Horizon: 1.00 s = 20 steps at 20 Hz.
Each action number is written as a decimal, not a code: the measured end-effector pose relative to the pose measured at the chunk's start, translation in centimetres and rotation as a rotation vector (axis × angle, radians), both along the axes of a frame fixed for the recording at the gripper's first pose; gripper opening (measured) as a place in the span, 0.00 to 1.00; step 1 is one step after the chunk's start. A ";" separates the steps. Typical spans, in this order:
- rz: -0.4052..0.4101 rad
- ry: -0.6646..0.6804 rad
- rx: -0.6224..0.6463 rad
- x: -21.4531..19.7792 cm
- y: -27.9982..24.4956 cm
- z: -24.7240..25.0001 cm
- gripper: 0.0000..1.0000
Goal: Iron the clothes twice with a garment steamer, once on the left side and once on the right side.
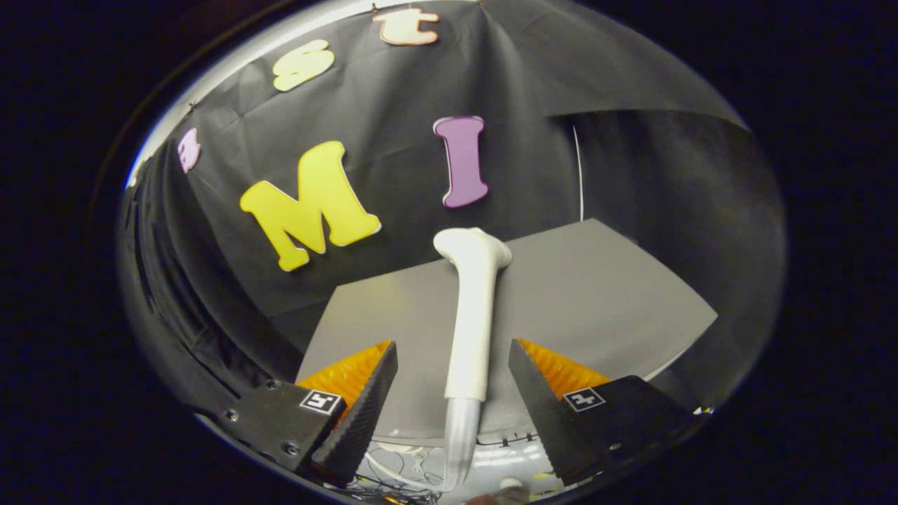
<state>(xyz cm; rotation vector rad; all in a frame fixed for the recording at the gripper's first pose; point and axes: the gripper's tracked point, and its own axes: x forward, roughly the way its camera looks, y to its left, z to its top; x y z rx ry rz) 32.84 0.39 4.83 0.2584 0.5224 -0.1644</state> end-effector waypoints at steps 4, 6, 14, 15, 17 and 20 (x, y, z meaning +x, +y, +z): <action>-0.017 0.069 0.011 3.0 -1.5 -2.0 0.98; -0.016 0.115 0.027 3.6 -1.4 -2.9 0.93; -0.039 0.171 -0.023 5.2 -2.3 -4.0 0.65; -0.044 0.160 -0.006 5.0 -2.2 -3.7 0.59; -0.061 0.144 0.051 5.2 -2.0 -3.9 0.48; -0.094 0.094 0.052 5.1 -2.3 -3.4 0.39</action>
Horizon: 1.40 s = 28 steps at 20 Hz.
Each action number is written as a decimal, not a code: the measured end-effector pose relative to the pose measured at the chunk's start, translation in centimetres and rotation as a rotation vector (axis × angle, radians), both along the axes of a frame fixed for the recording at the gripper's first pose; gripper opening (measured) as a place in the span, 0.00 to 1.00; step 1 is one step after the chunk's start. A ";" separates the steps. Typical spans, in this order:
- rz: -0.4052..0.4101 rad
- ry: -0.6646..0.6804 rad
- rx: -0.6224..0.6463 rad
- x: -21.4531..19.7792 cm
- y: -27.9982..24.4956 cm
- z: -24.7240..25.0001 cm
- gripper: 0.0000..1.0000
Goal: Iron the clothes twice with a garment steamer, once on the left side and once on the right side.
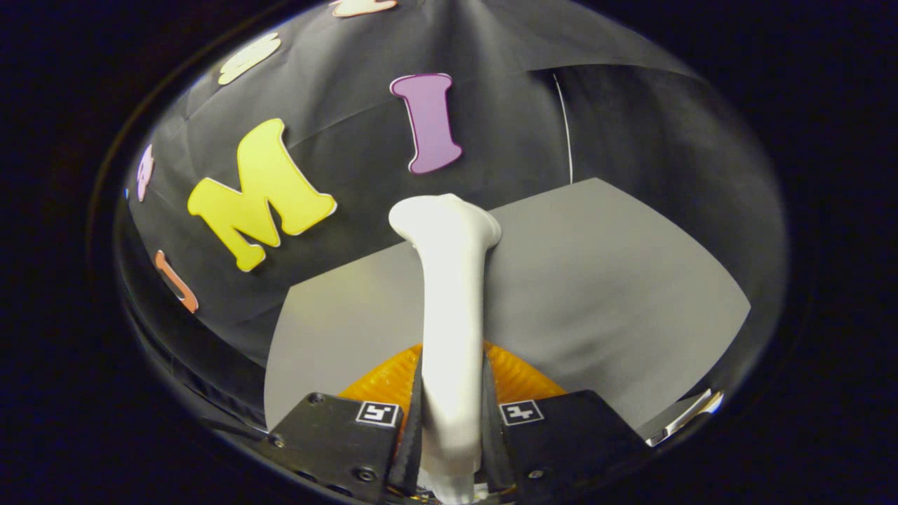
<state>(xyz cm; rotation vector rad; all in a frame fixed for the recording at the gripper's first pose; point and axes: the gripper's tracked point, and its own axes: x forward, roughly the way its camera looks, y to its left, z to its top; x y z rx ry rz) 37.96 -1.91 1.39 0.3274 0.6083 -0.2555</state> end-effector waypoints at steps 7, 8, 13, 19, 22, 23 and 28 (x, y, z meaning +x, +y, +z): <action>-0.005 -0.182 -0.027 -2.3 2.9 3.6 0.35; -0.010 -0.217 -0.036 -3.0 3.6 4.5 0.35; -0.010 -0.355 -0.087 -8.1 9.2 7.6 0.35; -0.001 -0.450 -0.164 -15.0 16.3 8.7 0.35; -0.002 -0.476 -0.187 -17.5 19.3 8.6 0.34; -0.002 -0.486 -0.195 -18.3 20.3 8.7 0.34; 0.013 -0.538 -0.249 -21.8 25.0 8.9 0.34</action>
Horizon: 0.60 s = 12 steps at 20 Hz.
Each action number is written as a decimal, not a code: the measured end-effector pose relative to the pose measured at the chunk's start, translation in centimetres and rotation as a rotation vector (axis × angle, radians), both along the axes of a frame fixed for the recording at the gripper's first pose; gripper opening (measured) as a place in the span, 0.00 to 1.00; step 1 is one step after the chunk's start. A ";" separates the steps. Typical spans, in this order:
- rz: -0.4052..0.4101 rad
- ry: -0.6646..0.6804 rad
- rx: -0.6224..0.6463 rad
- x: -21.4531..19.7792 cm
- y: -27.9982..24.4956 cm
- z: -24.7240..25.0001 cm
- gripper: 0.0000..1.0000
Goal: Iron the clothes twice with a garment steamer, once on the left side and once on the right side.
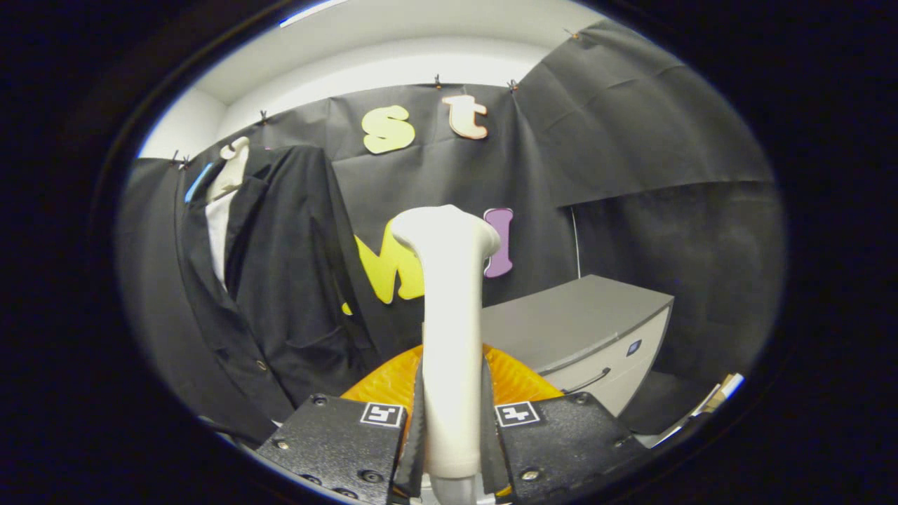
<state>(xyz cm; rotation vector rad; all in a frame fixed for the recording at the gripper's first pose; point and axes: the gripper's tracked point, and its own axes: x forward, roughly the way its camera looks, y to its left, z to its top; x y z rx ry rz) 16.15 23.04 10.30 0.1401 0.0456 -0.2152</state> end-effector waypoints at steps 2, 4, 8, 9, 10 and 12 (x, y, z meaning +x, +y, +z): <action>0.006 -0.018 -0.019 -0.9 2.0 0.2 0.34; 0.008 -0.043 -0.045 -1.5 3.8 0.8 0.34; 0.017 -0.099 -0.110 -2.2 7.3 2.2 0.34; 0.027 -0.113 -0.121 -2.0 8.2 2.8 0.34; 0.036 -0.127 -0.132 -1.9 9.2 3.2 0.34; 0.055 -0.160 -0.163 -1.2 10.6 4.2 0.34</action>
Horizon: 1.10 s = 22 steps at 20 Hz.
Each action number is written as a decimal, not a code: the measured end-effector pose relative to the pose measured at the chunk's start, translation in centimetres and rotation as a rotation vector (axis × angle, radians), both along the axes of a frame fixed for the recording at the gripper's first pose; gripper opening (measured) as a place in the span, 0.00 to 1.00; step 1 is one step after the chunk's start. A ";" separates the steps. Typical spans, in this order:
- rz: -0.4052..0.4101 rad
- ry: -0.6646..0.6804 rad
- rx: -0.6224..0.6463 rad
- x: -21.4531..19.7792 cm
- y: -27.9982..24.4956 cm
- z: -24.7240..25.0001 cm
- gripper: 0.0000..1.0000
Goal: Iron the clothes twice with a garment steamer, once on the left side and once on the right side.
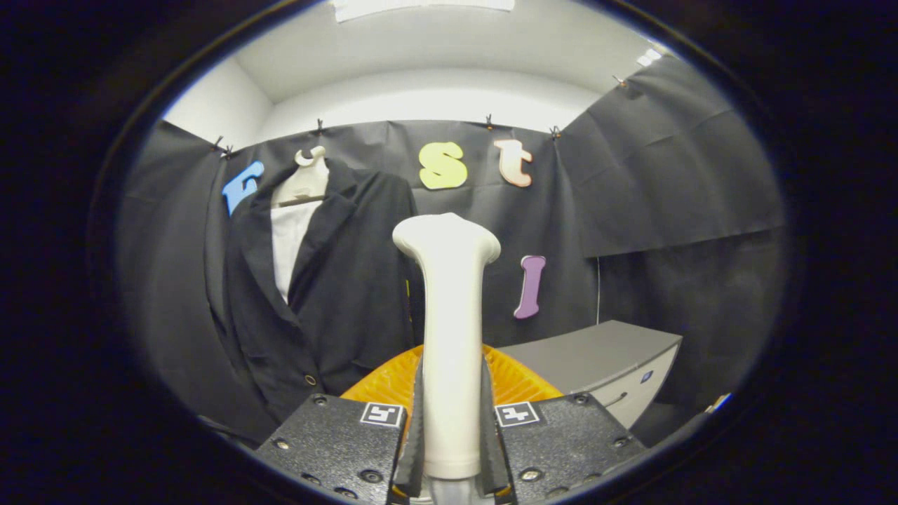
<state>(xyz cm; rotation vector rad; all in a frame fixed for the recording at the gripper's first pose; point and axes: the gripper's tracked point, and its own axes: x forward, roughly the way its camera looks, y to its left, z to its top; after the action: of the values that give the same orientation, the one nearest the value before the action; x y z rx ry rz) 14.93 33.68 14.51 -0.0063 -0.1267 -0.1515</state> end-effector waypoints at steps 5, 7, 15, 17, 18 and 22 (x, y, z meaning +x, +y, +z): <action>0.027 -0.047 -0.040 2.2 2.5 1.9 0.34; 0.045 -0.072 -0.047 3.6 3.4 3.5 0.34; 0.095 -0.181 -0.089 7.5 8.0 8.1 0.35; 0.122 -0.179 -0.090 8.5 9.0 8.2 0.35; 0.133 -0.168 -0.086 8.9 9.3 7.8 0.34; 0.135 -0.130 -0.076 9.0 9.5 6.0 0.34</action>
<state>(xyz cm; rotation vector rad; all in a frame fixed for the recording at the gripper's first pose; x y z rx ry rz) 23.97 43.19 20.54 -0.0636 -0.2616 -0.0122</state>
